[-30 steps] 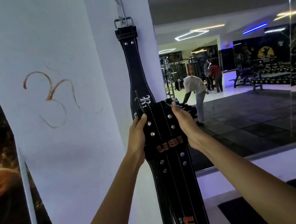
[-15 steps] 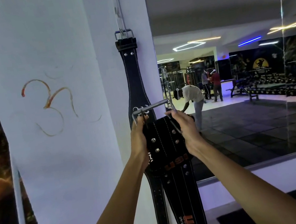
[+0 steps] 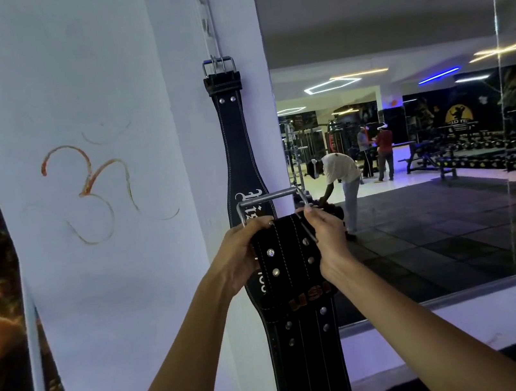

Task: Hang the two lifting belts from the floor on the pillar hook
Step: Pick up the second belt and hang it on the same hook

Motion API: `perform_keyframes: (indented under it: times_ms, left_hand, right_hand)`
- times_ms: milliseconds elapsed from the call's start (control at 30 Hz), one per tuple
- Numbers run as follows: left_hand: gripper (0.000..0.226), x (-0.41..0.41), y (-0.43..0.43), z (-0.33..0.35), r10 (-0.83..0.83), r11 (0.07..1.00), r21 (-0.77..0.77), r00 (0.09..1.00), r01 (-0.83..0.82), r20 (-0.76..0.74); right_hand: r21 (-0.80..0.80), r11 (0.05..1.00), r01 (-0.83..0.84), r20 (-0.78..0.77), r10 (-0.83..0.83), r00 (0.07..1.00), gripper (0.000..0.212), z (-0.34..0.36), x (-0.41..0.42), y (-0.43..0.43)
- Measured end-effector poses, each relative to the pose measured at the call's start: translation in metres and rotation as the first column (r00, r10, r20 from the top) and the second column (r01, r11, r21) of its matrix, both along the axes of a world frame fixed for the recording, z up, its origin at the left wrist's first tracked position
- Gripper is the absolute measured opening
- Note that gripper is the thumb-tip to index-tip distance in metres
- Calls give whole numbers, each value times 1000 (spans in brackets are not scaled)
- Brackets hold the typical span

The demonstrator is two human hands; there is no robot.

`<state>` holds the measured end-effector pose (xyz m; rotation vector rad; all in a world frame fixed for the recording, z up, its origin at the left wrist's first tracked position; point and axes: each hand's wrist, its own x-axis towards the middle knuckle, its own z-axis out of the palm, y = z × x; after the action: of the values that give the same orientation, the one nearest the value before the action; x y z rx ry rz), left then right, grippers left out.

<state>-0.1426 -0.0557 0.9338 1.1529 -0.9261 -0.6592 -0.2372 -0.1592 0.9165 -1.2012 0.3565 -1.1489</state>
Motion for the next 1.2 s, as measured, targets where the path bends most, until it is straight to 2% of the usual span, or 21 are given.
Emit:
perform_keyframes:
  times_ms: [67, 167, 300, 400, 500, 600, 700, 767, 833, 900, 967, 1033, 1133, 1200]
  left_hand:
    - [20, -2, -4, -3, 97, 992, -82, 995, -96, 8]
    - [13, -4, -15, -4, 320, 935, -201, 940, -293, 116]
    - [14, -7, -38, -2, 592, 791, -331, 781, -515, 200]
    - [34, -4, -54, 11, 762, 634, -427, 616, -645, 201]
    - [40, 12, -69, 40, 837, 539, -451, 514, -712, 190]
    - [39, 34, -82, 82, 868, 484, -489, 469, -725, 163]
    - [39, 63, -95, 137, 900, 419, -574, 408, -704, 156]
    - [40, 85, -100, 179, 920, 366, -649, 363, -667, 146]
    - [42, 112, -103, 223, 935, 344, -692, 303, -634, 187]
    - [45, 139, -108, 266, 939, 344, -713, 205, -612, 277]
    - [46, 157, -119, 303, 928, 364, -710, 165, -604, 335]
    - [41, 170, -133, 334, 917, 375, -704, 126, -603, 379]
    - [44, 192, -159, 371, 877, 411, -662, 74, -626, 474]
    - [40, 210, -173, 385, 839, 470, -585, 128, -661, 530]
  right_hand:
    - [5, 1000, 5, -7, -5, 1000, 27, 3, 4, 0]
    - [-13, 1000, 10, -15, -10, 1000, 26, 6, 9, -4]
    - [-84, 996, 30, 4, -30, 1000, 19, 13, 19, -15]
    - [-138, 990, 20, 4, -20, 1000, 20, 24, 26, -28]
    - [-236, 972, 5, 3, -5, 1000, 17, 51, 40, -44]
    - [-388, 921, 29, 61, -6, 998, 18, 93, 62, -58]
    - [-562, 814, 147, 124, -93, 988, 27, 149, 92, -70]
    - [-621, 739, 263, 210, -166, 963, 34, 193, 114, -76]
    - [-651, 657, 381, 262, -276, 925, 43, 243, 135, -81]
    - [-667, 587, 459, 248, -406, 880, 50, 289, 155, -90]
    - [-655, 535, 534, 237, -525, 817, 54, 326, 178, -103]
    - [-624, 534, 571, 222, -579, 785, 53, 356, 197, -116]
    - [-589, 576, 567, 176, -593, 786, 48, 391, 217, -138]
    - [-609, 580, 541, 129, -601, 789, 45, 401, 233, -154]
